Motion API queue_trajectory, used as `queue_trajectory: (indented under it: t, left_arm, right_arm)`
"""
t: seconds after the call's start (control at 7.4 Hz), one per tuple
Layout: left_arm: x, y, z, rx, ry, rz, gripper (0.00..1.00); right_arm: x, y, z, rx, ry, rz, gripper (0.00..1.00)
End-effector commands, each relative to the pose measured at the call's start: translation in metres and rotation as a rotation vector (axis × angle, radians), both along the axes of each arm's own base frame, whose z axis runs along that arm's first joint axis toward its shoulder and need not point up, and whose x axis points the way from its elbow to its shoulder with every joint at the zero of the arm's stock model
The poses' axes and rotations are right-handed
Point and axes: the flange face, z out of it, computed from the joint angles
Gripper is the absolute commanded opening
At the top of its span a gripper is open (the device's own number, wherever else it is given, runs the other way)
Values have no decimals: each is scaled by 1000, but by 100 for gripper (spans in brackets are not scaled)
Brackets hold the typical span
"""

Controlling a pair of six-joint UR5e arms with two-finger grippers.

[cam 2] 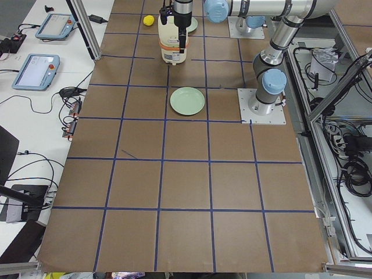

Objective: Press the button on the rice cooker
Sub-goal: 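Lift the right gripper away as the rice cooker lid pops open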

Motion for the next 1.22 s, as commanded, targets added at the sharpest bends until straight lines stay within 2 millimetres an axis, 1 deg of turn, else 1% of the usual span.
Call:
queue_trajectory:
  t: [0.0, 0.41, 0.81, 0.95, 1.08]
  left_arm:
    - [0, 0, 0, 1, 0, 0, 100]
    - [0, 0, 0, -1, 0, -2, 100]
    - [0, 0, 0, -1, 0, 0, 100]
    - [0, 0, 0, -1, 0, 0, 100]
    - [0, 0, 0, 0, 0, 0, 100]
  right_arm:
    - [-15, -7, 6, -16, 2, -27, 100]
    - [-14, -7, 2, -17, -3, -28, 100]
    - [-15, -35, -8, -58, 1, -22, 100]
    - [-18, -35, -10, -45, 24, -24, 100]
    - [-21, -34, -7, -41, 55, -29, 100]
